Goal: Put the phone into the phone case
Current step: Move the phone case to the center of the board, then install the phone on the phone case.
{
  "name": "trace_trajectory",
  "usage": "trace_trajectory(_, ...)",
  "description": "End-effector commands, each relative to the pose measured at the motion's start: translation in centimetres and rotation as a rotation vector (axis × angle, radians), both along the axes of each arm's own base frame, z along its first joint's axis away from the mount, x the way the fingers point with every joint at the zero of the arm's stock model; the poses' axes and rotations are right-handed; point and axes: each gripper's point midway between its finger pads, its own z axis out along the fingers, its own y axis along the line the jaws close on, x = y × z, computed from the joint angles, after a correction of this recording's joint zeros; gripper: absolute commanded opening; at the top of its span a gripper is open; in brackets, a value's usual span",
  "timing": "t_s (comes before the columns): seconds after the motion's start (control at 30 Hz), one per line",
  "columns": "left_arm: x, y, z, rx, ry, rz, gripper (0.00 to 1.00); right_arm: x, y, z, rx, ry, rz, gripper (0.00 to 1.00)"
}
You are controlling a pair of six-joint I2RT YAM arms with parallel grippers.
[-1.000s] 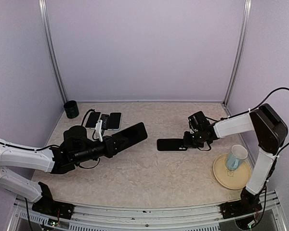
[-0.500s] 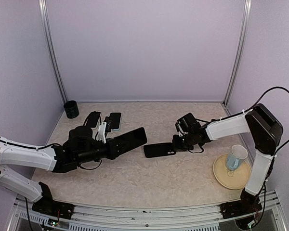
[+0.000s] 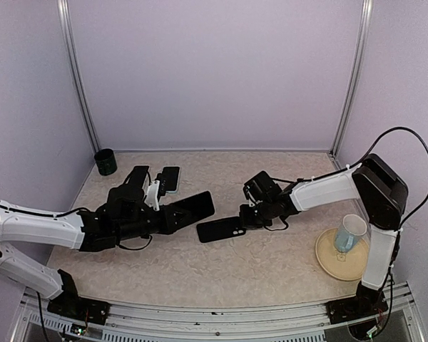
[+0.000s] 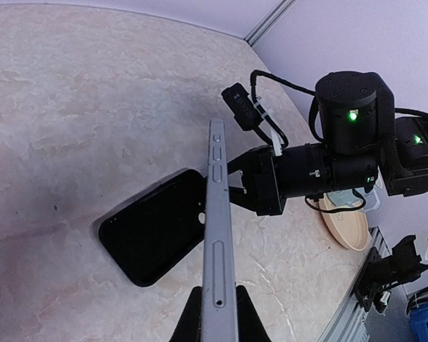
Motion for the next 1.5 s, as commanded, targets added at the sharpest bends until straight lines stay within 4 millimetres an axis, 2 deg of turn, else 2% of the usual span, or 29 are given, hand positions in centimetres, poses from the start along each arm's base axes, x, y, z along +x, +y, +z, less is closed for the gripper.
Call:
trace_trajectory(0.0, 0.8, -0.7, 1.8, -0.044, -0.002, 0.031, 0.00, -0.1, 0.4, 0.0, -0.009, 0.006, -0.022, 0.07)
trace_trajectory(0.17, 1.2, -1.1, 1.5, -0.023, 0.058, 0.048, 0.00, -0.5, 0.7, 0.2, -0.003, 0.012, -0.006, 0.11)
trace_trajectory(0.3, 1.3, -2.1, 1.2, -0.015, 0.098, 0.024, 0.00, -1.1, 1.1, 1.0, 0.030, 0.017, 0.022, 0.16)
trace_trajectory(0.57, 1.3, -3.4, 0.6, -0.055, 0.190, -0.050, 0.00, -1.6, 0.5, 3.2, 0.070, -0.017, 0.072, 0.33)
trace_trajectory(0.87, 1.9, -4.0, -0.1, -0.040, 0.244, -0.154, 0.00, -1.3, -1.9, 3.8, 0.099, -0.024, 0.093, 0.35)
trace_trajectory(1.07, 2.2, -4.7, -0.1, -0.068, 0.274, -0.253, 0.00, -1.2, -2.2, 4.0, 0.126, -0.019, 0.123, 0.37)
trace_trajectory(1.3, 2.5, -6.4, -1.8, -0.071, 0.360, -0.296, 0.00, -0.9, -2.3, 4.6, 0.174, -0.044, 0.171, 0.42)
trace_trajectory(1.47, 3.1, -6.7, -2.2, -0.082, 0.394, -0.265, 0.00, -0.7, -2.4, 5.5, 0.254, -0.053, 0.198, 0.51)
